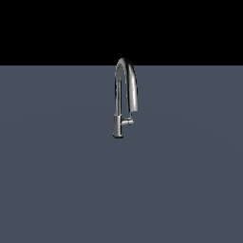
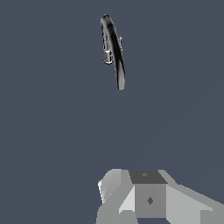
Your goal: Turn on the faucet by rotating a designated handle.
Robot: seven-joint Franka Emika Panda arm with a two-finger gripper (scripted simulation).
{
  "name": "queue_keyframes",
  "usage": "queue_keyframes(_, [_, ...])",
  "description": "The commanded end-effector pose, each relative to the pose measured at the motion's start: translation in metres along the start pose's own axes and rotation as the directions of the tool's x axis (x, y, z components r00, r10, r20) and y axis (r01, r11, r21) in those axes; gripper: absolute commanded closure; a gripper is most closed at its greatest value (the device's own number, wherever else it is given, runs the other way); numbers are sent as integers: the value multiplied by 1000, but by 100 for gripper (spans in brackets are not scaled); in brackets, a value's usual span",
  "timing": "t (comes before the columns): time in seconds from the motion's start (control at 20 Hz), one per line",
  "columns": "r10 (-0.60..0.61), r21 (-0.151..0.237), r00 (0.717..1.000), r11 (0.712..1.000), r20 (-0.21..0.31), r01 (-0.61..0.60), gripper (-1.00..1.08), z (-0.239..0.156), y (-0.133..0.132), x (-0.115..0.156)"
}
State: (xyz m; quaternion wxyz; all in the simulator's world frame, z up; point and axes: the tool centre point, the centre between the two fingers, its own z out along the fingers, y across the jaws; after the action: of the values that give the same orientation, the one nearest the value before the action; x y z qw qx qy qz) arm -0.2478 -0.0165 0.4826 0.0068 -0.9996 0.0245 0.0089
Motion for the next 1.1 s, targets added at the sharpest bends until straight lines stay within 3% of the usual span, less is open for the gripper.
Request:
queue_keyframes(0.0, [0,0,1000,1000,0,0,108,0,0,0])
queue_keyframes(0.55, [30,29,999,999,40,-31,108,3,-2,16])
queue_keyframes(1.05, [105,101,983,988,153,-121,108,13,-6,60])
